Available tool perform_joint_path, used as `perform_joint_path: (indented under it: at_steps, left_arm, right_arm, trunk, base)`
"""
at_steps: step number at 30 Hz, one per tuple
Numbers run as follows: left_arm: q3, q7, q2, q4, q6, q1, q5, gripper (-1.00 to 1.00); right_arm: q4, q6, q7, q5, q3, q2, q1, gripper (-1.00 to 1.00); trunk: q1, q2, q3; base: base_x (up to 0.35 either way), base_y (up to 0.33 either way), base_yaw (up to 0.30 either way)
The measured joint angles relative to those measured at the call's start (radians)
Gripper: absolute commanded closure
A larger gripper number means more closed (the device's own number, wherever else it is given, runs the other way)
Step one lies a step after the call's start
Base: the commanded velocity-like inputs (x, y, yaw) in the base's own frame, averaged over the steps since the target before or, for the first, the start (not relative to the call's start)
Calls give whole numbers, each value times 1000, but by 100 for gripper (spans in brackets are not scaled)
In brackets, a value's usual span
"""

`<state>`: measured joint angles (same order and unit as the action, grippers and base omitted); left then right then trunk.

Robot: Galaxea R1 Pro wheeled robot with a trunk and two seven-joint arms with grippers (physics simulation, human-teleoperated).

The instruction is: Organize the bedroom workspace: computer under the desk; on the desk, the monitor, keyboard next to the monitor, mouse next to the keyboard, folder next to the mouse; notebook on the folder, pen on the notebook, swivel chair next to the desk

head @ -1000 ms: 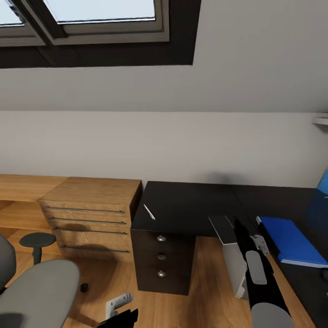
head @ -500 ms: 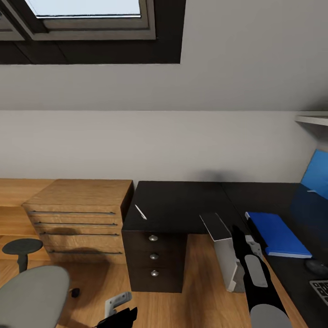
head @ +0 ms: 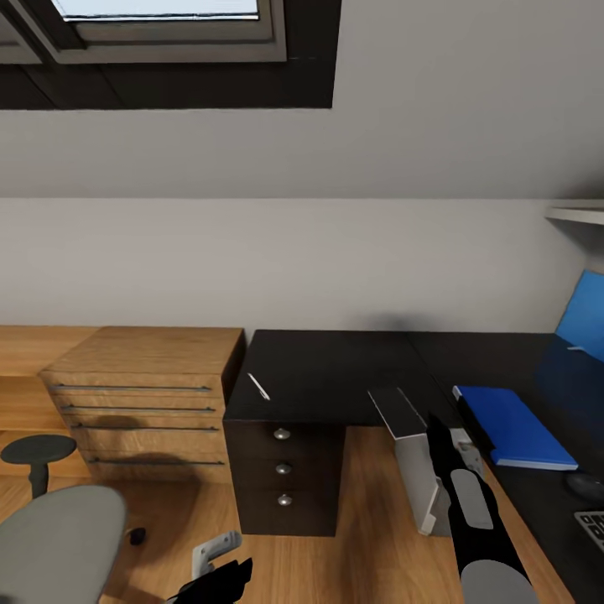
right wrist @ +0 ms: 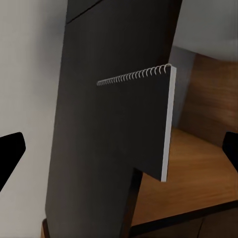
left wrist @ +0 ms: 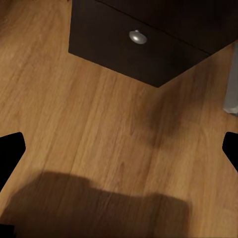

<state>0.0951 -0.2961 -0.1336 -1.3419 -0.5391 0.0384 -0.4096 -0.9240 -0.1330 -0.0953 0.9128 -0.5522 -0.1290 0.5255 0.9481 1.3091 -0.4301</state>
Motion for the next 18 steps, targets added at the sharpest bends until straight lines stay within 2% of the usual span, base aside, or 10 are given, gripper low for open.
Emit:
perform_joint_path:
  at_steps: [18]
  left_arm:
    - [0,0,0,-2,0,0,1,-100]
  right_arm:
    - [0,-1,0,1,-1,0,0,-100]
  trunk:
    - [69,126,-56]
  base:
    - [0,0,0]
